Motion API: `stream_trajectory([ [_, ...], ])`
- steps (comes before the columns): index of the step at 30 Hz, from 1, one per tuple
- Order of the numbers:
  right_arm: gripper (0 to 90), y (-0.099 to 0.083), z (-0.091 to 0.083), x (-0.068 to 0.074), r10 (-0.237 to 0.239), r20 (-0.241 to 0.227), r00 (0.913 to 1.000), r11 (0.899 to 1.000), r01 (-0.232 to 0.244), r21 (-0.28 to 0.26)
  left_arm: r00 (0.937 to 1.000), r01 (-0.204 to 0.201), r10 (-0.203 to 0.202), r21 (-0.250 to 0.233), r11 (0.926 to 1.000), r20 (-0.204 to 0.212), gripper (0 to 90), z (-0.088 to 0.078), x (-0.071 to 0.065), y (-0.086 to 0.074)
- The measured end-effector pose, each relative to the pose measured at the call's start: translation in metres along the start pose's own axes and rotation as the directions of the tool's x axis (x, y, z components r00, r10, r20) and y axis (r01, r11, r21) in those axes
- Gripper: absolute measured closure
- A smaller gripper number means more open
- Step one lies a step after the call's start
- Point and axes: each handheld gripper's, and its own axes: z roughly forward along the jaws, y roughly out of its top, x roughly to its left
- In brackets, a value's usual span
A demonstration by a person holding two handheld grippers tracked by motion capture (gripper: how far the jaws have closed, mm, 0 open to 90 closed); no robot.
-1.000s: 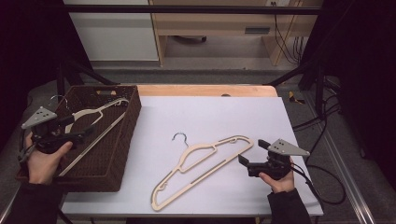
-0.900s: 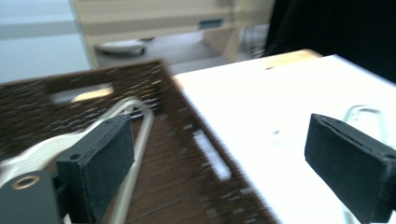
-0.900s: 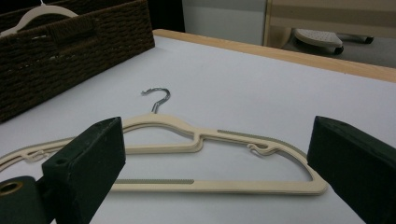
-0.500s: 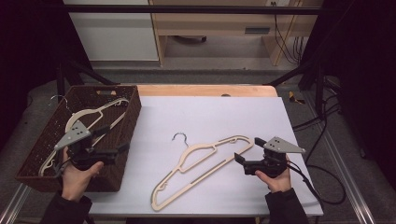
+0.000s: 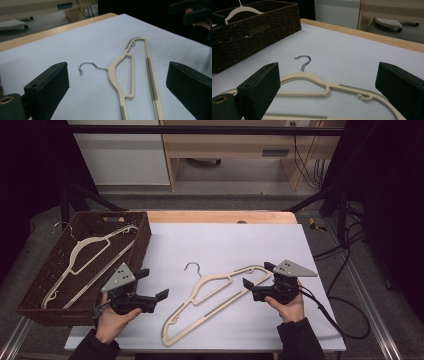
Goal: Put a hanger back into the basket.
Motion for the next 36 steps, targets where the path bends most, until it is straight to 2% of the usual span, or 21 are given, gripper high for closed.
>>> stream_trajectory([
  [4,7.0,0.006,0.011,0.007,-0.005,-0.002,1.0,1.0,0.005,0.007,0.9999,-0.008,0.008,0.034,0.9994,0.015,4.6,0.009,-0.006,-0.011],
  [7,8.9,0.009,0.021,0.011,-0.015,-0.007,0.9999,1.0,0.016,0.015,0.9998,0.002,-0.003,0.046,0.9989,0.02,4.9,0.011,-0.007,-0.017],
  [8,11.8,0.012,0.028,0.012,-0.012,-0.012,0.9999,1.0,0.012,0.028,0.9998,0.003,-0.004,0.053,0.9986,0.02,5.1,0.012,-0.007,-0.021],
  [10,13.2,0.013,0.031,0.013,-0.01,-0.01,0.9999,0.999,0.01,0.034,0.9998,0.004,-0.005,0.06,0.9982,0.021,5.2,0.013,-0.007,-0.023],
  [12,17.9,0.015,0.045,0.016,0.001,-0.018,0.9998,0.998,0.0,0.056,0.9997,0.013,-0.014,0.064,0.9979,0.02,5.4,0.013,-0.006,-0.027],
  [13,17.9,0.015,0.045,0.016,0.001,-0.018,0.9998,0.998,0.0,0.056,0.9995,0.019,-0.02,0.066,0.9976,0.022,5.4,0.013,-0.006,-0.029],
  [14,19.3,0.017,0.054,0.019,-0.014,-0.018,0.9997,0.997,0.016,0.081,0.9993,0.026,-0.028,0.066,0.9975,0.023,5.5,0.013,-0.005,-0.032],
  [16,19.7,0.017,0.06,0.02,-0.022,-0.013,0.9997,0.996,0.023,0.088,0.9987,0.04,-0.043,0.077,0.9962,0.028,5.6,0.014,-0.003,-0.036],
  [18,22.6,0.02,0.074,0.024,-0.032,-0.022,0.9993,0.994,0.034,0.107,0.9987,0.037,-0.04,0.087,0.9955,0.033,5.6,0.016,-0.004,-0.038],
  [21,24.9,0.021,0.082,0.026,-0.035,-0.031,0.9989,0.992,0.039,0.118,0.9986,0.033,-0.037,0.094,0.995,0.039,5.5,0.018,-0.004,-0.04],
  [22,26.8,0.022,0.094,0.03,-0.035,-0.04,0.9986,0.99,0.041,0.137,0.9988,0.027,-0.031,0.098,0.9948,0.039,5.5,0.02,-0.005,-0.042],
  [25,27.9,0.021,0.103,0.032,-0.035,-0.047,0.9983,0.987,0.042,0.158,0.9987,0.024,-0.028,0.1,0.9947,0.042,5.2,0.021,-0.007,-0.043],
  [26,30.3,0.021,0.113,0.035,-0.044,-0.047,0.9979,0.983,0.051,0.174,0.9987,0.02,-0.024,0.1,0.9948,0.045,5.2,0.02,-0.007,-0.044],
  [27,30.3,0.021,0.113,0.035,-0.044,-0.047,0.9979,0.983,0.051,0.174,0.9986,0.019,-0.024,0.1,0.9949,0.048,5.2,0.021,-0.008,-0.045],
  [30,34.1,0.019,0.132,0.038,-0.023,-0.057,0.9981,0.979,0.034,0.201,0.9984,0.019,-0.024,0.103,0.9945,0.051,5.2,0.023,-0.009,-0.047],
  [31,34.1,0.019,0.132,0.038,-0.023,-0.057,0.9981,0.979,0.034,0.201,0.9984,0.02,-0.026,0.104,0.9944,0.05,5.2,0.023,-0.009,-0.048],
  [33,35.7,0.018,0.142,0.04,-0.035,-0.059,0.9977,0.974,0.047,0.222,0.998,0.028,-0.034,0.107,0.9939,0.054,5.2,0.025,-0.009,-0.049],
  [34,37.5,0.016,0.151,0.041,-0.021,-0.065,0.9977,0.971,0.036,0.236,0.9977,0.028,-0.035,0.107,0.9938,0.058,5.2,0.025,-0.009,-0.049],
  [36,37.9,0.015,0.155,0.042,-0.022,-0.059,0.998,0.969,0.036,0.245,0.9978,0.026,-0.032,0.106,0.9941,0.059,5.1,0.026,-0.01,-0.049],
])
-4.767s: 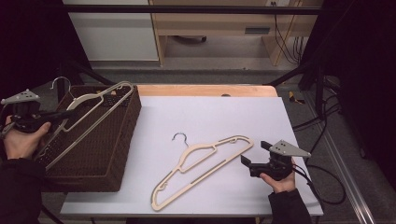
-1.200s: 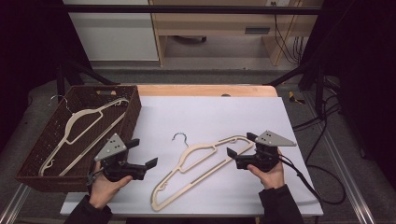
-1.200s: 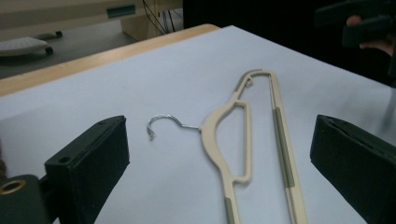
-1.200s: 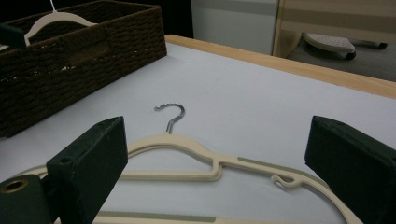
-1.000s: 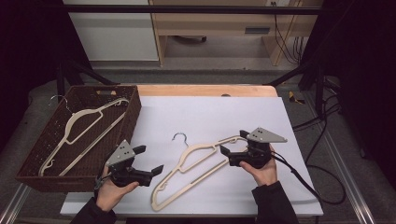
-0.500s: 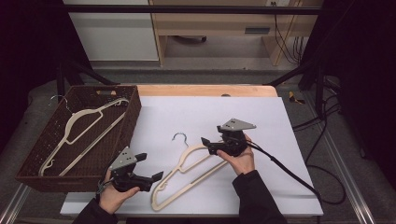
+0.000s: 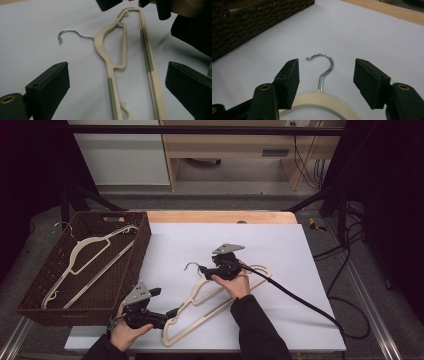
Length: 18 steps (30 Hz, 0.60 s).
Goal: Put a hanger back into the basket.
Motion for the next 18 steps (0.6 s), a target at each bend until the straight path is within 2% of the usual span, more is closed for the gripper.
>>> stream_trajectory([
  [4,39.7,-0.001,0.013,0.002,-0.013,-0.001,0.9999,0.999,0.013,0.03,1.0,0.005,-0.005,-0.01,0.9999,-0.002,5.1,-0.001,0.001,0.0],
  [6,41.2,-0.002,0.017,0.002,0.018,-0.003,0.9998,0.999,-0.018,0.032,1.0,0.005,-0.005,-0.011,0.9999,0.0,5.1,-0.002,0.001,0.0],
  [7,41.6,-0.002,0.019,0.0,0.003,-0.002,1.0,0.999,-0.003,0.033,1.0,0.006,-0.006,-0.013,0.9999,0.001,5.1,-0.003,0.001,0.001],
  [8,43.0,-0.004,0.023,0.0,0.018,0.004,0.9998,0.998,-0.018,0.054,0.9999,0.01,-0.01,-0.015,0.9998,0.005,5.1,-0.003,0.001,0.001],
  [13,47.5,-0.008,0.03,-0.002,0.014,-0.007,0.9999,0.998,-0.014,0.069,1.0,0.008,-0.007,-0.023,0.9997,0.006,5.1,-0.004,0.0,0.002],
  [15,50.6,-0.01,0.036,-0.002,0.039,-0.008,0.9992,0.996,-0.038,0.084,0.9999,0.01,-0.01,-0.022,0.9997,0.007,5.1,-0.004,0.0,0.002],
  [18,53.0,-0.012,0.039,-0.003,0.036,-0.02,0.9991,0.994,-0.034,0.1,0.9999,0.013,-0.013,-0.02,0.9997,0.006,5.1,-0.003,0.001,0.001],
])
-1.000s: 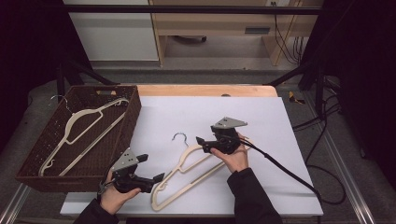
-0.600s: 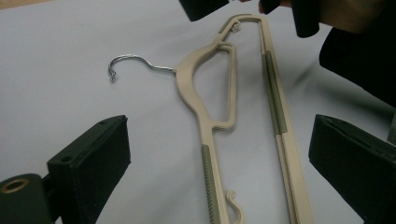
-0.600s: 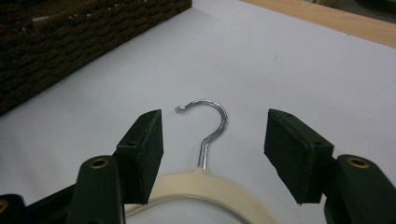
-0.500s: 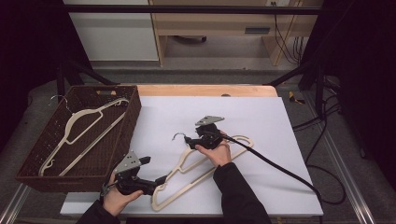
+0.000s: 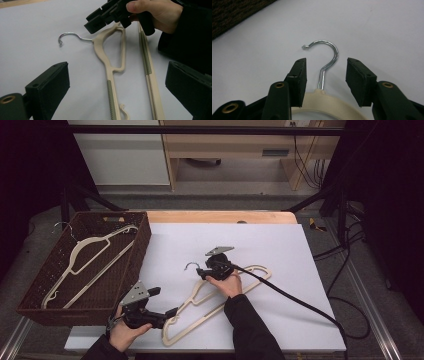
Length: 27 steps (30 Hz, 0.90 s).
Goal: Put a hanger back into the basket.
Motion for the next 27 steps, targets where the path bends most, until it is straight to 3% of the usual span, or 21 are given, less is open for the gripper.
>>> stream_trajectory([
  [4,57.7,-0.002,0.007,-0.001,0.01,0.006,0.9999,1.0,-0.01,0.022,1.0,-0.001,0.001,0.005,1.0,0.001,5.1,0.001,0.0,-0.001],
  [9,62.3,-0.001,0.015,0.007,-0.043,0.001,0.9991,0.998,0.043,0.039,1.0,-0.001,0.001,0.006,1.0,0.003,5.1,0.001,0.0,-0.001],
  [11,65.4,-0.001,0.018,0.007,-0.017,0.013,0.9998,0.999,0.016,0.045,1.0,-0.002,0.002,0.007,1.0,0.005,5.1,0.001,-0.001,-0.001],
  [18,71.3,-0.005,0.025,0.006,-0.028,0.049,0.9984,0.997,0.025,0.072,1.0,-0.001,0.001,0.011,0.9999,0.008,5.1,0.003,-0.001,-0.001],
  [23,82.9,-0.006,0.024,0.007,-0.053,0.025,0.9983,0.996,0.05,0.078,1.0,0.0,0.0,0.015,0.9999,0.009,5.2,0.003,-0.001,-0.002],
  [27,87.0,-0.005,0.022,0.007,-0.04,0.022,0.9989,0.994,0.038,0.1,1.0,-0.001,0.0,0.022,0.9998,0.01,5.2,0.005,-0.001,-0.003],
])
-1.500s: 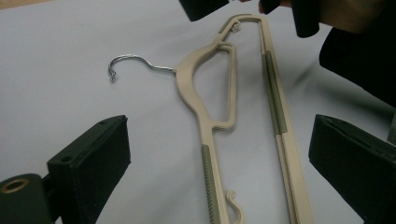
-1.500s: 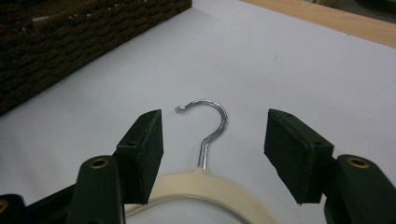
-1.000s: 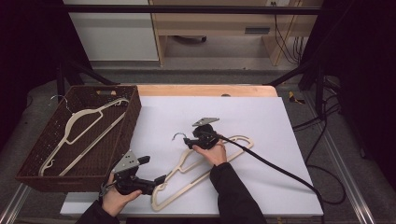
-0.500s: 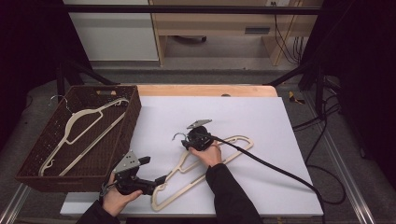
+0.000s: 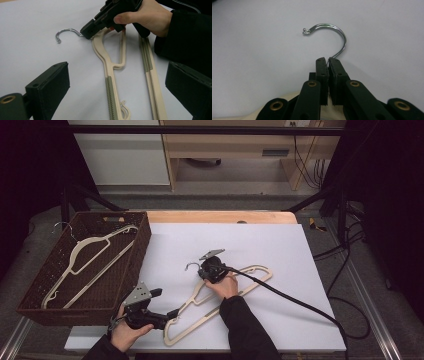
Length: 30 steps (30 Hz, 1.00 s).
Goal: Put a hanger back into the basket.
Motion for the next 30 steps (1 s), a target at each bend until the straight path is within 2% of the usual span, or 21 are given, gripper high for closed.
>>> stream_trajectory([
  [1,87.4,0.0,-0.001,0.001,0.014,0.008,0.9999,1.0,-0.014,0.002,1.0,0.0,0.0,0.001,1.0,0.0,5.2,0.0,0.0,0.0],
  [6,87.8,0.0,-0.001,-0.001,0.019,0.003,0.9998,1.0,-0.019,-0.001,1.0,0.001,-0.001,0.002,1.0,0.0,5.2,0.001,0.0,0.0],
  [7,88.0,0.002,-0.003,0.001,0.048,0.005,0.9988,0.999,-0.048,-0.003,1.0,0.0,0.0,0.003,1.0,-0.002,5.2,0.001,0.0,-0.001],
  [8,88.1,0.001,-0.003,-0.001,0.027,0.011,0.9996,1.0,-0.027,-0.012,1.0,0.0,0.0,0.003,1.0,-0.002,5.2,0.001,0.0,-0.001],
  [18,89.0,0.006,-0.015,0.002,0.058,0.021,0.9981,0.997,-0.057,-0.043,1.0,0.004,-0.004,0.008,1.0,-0.003,5.3,0.002,0.001,-0.001],
  [20,89.0,0.007,-0.017,0.001,0.031,0.027,0.9991,0.998,-0.03,-0.059,1.0,0.004,-0.004,0.012,0.9999,-0.002,5.3,0.003,0.001,-0.001],
  [26,89.1,0.008,-0.031,0.006,0.024,0.031,0.9992,0.996,-0.021,-0.092,0.9997,0.022,-0.022,0.016,0.9996,0.007,6.1,0.009,0.002,0.005],
  [27,89.1,0.008,-0.035,0.007,0.006,0.03,0.9995,0.995,-0.003,-0.102,0.9997,0.021,-0.022,0.019,0.9996,0.015,6.9,0.014,0.002,0.01],
  [30,89.1,0.009,-0.039,0.009,-0.005,0.03,0.9995,0.994,0.008,-0.111,0.9995,0.022,-0.022,0.03,0.9993,0.024,8.1,0.023,0.001,0.016],
])
